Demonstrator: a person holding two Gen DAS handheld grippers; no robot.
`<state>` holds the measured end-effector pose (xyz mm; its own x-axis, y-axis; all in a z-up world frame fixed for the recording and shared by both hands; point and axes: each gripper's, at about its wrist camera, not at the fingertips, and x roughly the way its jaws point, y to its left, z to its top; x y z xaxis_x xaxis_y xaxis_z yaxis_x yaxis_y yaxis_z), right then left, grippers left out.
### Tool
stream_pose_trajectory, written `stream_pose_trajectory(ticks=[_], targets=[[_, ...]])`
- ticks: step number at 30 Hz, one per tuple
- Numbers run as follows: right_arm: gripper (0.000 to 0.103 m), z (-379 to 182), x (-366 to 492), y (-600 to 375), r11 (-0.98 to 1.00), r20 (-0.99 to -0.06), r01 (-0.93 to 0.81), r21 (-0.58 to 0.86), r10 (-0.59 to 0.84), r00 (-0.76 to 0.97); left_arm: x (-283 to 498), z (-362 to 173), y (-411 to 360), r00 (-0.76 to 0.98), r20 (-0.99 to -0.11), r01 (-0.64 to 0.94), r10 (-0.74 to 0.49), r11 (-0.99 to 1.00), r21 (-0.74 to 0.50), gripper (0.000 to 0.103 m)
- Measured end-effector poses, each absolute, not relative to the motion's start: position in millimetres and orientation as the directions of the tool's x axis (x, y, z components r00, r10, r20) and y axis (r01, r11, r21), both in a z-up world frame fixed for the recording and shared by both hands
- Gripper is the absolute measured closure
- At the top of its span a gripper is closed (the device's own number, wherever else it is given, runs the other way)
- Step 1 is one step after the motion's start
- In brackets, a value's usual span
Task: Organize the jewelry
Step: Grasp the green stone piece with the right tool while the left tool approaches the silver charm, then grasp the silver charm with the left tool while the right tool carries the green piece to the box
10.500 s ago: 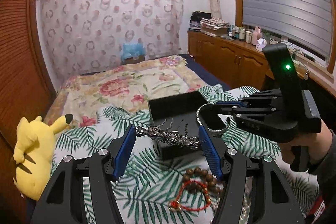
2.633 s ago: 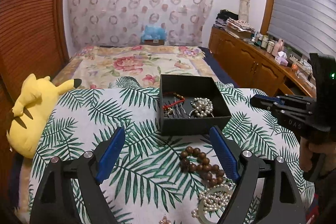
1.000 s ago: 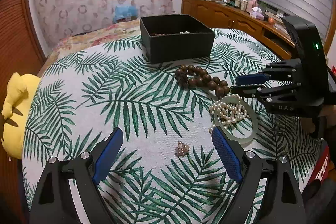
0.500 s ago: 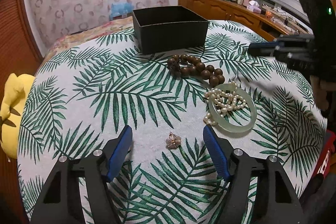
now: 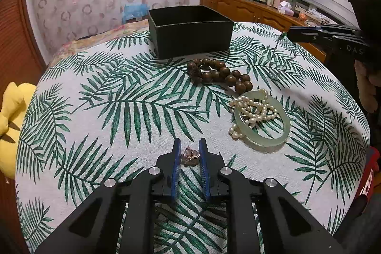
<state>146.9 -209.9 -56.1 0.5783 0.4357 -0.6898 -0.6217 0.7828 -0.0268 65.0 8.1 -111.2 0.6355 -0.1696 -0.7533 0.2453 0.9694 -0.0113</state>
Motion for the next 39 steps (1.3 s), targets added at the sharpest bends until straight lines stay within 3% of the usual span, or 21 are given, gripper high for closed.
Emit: stream_pose_trajectory(ticks=[39], targets=[[0.089,-6.8,251.0,-166.2,0.749,-0.559,-0.659,0.065,0.575,0.598,192.5,-32.1,10.2,0.718,-0.658,0.266,-0.227,0.963,-0.042,0.089]])
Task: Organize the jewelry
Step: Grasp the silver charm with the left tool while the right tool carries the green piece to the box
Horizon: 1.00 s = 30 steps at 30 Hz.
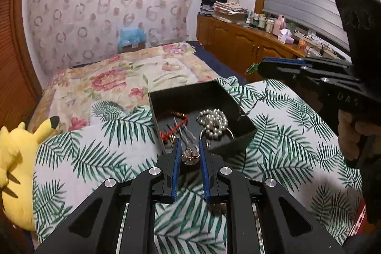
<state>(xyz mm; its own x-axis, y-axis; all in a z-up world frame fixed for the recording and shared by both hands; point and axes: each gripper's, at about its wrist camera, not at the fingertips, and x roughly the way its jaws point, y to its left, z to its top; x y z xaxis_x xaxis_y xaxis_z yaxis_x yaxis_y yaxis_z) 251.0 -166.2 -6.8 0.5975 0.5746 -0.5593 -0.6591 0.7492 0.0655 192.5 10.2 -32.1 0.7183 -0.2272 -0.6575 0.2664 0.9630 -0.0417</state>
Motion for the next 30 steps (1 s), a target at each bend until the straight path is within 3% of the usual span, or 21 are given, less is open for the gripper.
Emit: stream_pose_trajectory(ticks=[9,10,11,13,28,30], targets=[[0.088,-34.1,275.8,-153.1,0.752,-0.608,-0.65,0.106,0.566,0.557,219.3,-33.3,17.8,0.73,-0.644,0.242,-0.229,0.968,-0.07,0.089],[0.085,-37.7,278.1,-152.6,0.756,-0.615,-0.646,0.106,0.56,0.555,223.3,-34.4,18.6,0.728,-0.646,0.24,-0.227,0.968,-0.071,0.089],[0.074,-39.8,279.3,-151.4,0.76,-0.618,-0.642,0.104,0.555,0.557,225.8,-34.4,18.8,0.728,-0.647,0.238,-0.226,0.969,-0.071,0.089],[0.067,-43.0,281.4,-154.1,0.767,-0.618,-0.633,0.106,0.55,0.562,233.0,-35.6,18.9,0.726,-0.65,0.236,-0.223,0.969,-0.069,0.089],[0.067,-60.5,252.9,-187.8,0.807,-0.64,-0.577,0.123,0.509,0.576,262.6,-42.1,5.8,0.707,-0.668,0.25,-0.231,0.966,-0.069,0.088],[0.067,-64.5,244.9,-189.7,0.806,-0.648,-0.578,0.124,0.507,0.568,261.5,-41.9,5.0,0.707,-0.67,0.244,-0.227,0.967,-0.07,0.077]])
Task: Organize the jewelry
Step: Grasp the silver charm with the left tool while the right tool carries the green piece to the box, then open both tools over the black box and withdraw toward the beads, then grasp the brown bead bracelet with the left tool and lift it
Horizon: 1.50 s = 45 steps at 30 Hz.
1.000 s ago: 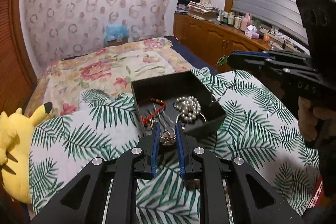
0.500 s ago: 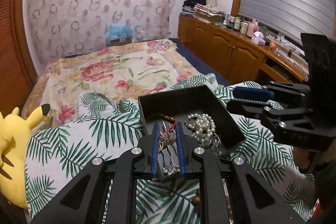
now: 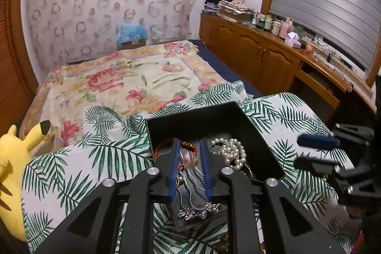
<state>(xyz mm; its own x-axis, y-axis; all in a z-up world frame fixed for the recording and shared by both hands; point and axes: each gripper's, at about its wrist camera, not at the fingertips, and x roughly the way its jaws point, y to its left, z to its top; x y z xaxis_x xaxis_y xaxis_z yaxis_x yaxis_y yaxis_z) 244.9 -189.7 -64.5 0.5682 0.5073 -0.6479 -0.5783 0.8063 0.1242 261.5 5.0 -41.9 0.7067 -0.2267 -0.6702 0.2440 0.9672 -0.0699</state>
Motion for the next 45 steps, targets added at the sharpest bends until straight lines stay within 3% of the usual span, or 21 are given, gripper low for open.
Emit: stream_pose_trajectory(ticks=[1,2,6,10,27,34,39,41,45], targets=[[0.067,-66.4,241.5,-189.9,0.804,-0.652,-0.581,0.124,0.507,0.563,258.5,-40.9,4.9,0.711,-0.665,0.243,-0.228,0.967,-0.072,0.068],[0.067,-68.8,237.3,-189.8,0.802,-0.658,-0.585,0.121,0.506,0.557,256.2,-40.4,5.7,0.713,-0.662,0.245,-0.232,0.967,-0.075,0.065],[0.067,-77.0,224.5,-186.9,0.795,-0.677,-0.595,0.118,0.503,0.538,245.2,-38.9,8.5,0.712,-0.661,0.242,-0.238,0.966,-0.087,0.064],[0.067,-80.5,211.7,-182.5,0.782,-0.686,-0.611,0.124,0.512,0.517,223.7,-36.5,11.1,0.715,-0.652,0.256,-0.251,0.962,-0.09,0.055],[0.067,-98.0,165.7,-171.8,0.751,-0.728,-0.649,0.121,0.511,0.457,171.1,-87.0,10.3,0.619,-0.735,0.288,-0.277,0.951,-0.116,0.05],[0.067,-96.6,161.4,-178.0,0.762,-0.725,-0.638,0.115,0.503,0.471,181.5,-103.1,0.8,0.566,-0.773,0.298,-0.287,0.945,-0.132,0.07],[0.067,-96.3,157.1,-185.1,0.767,-0.723,-0.632,0.112,0.499,0.477,187.3,-106.8,-5.9,0.561,-0.782,0.296,-0.272,0.948,-0.118,0.07],[0.067,-95.8,154.3,-189.3,0.771,-0.721,-0.626,0.114,0.498,0.482,186.8,-107.1,-7.5,0.554,-0.78,0.311,-0.29,0.942,-0.128,0.09],[0.067,-96.7,146.6,-194.2,0.776,-0.72,-0.619,0.122,0.499,0.483,175.8,-96.1,-6.9,0.593,-0.758,0.312,-0.272,0.945,-0.094,0.091]])
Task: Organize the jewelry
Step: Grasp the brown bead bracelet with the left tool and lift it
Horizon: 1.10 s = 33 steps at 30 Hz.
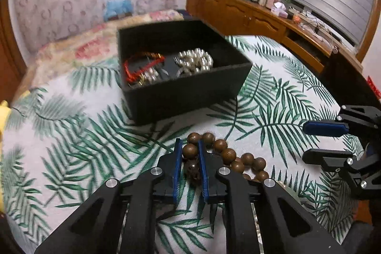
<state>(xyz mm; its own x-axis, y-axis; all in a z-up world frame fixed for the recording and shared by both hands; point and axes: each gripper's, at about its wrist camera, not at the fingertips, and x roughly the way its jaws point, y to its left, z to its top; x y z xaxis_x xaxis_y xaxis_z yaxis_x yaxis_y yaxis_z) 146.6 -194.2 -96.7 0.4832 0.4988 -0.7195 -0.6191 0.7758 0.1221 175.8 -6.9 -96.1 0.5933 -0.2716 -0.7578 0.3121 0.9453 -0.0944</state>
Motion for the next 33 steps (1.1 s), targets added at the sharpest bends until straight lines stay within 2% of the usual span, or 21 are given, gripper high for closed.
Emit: stream_pose_trajectory(ticks=[6,14,28,30,33], targets=[[0.067,-100.7,139.0,-189.1,0.766,-0.725,-0.631,0.125,0.504,0.468,143.0,-50.7,10.3,0.687,-0.664,0.295,-0.294,0.949,-0.114,0.091],[0.067,-101.4,133.2,-183.2,0.754,-0.73,-0.646,0.123,0.509,0.455,117.4,-13.9,29.4,0.753,-0.6,0.266,-0.27,0.959,-0.098,0.091],[0.067,-103.8,119.8,-161.3,0.708,-0.754,-0.695,0.122,0.521,0.399,97.1,-35.9,63.7,0.754,-0.607,0.201,-0.252,0.968,-0.151,0.091],[0.074,-104.6,118.2,-153.8,0.693,-0.761,-0.711,0.123,0.526,0.381,95.8,-38.4,66.7,0.751,-0.608,0.2,-0.257,0.966,-0.162,0.091],[0.075,-106.6,115.5,-142.1,0.669,-0.772,-0.735,0.113,0.525,0.359,92.2,-39.1,68.5,0.752,-0.606,0.201,-0.26,0.965,-0.166,0.091]])
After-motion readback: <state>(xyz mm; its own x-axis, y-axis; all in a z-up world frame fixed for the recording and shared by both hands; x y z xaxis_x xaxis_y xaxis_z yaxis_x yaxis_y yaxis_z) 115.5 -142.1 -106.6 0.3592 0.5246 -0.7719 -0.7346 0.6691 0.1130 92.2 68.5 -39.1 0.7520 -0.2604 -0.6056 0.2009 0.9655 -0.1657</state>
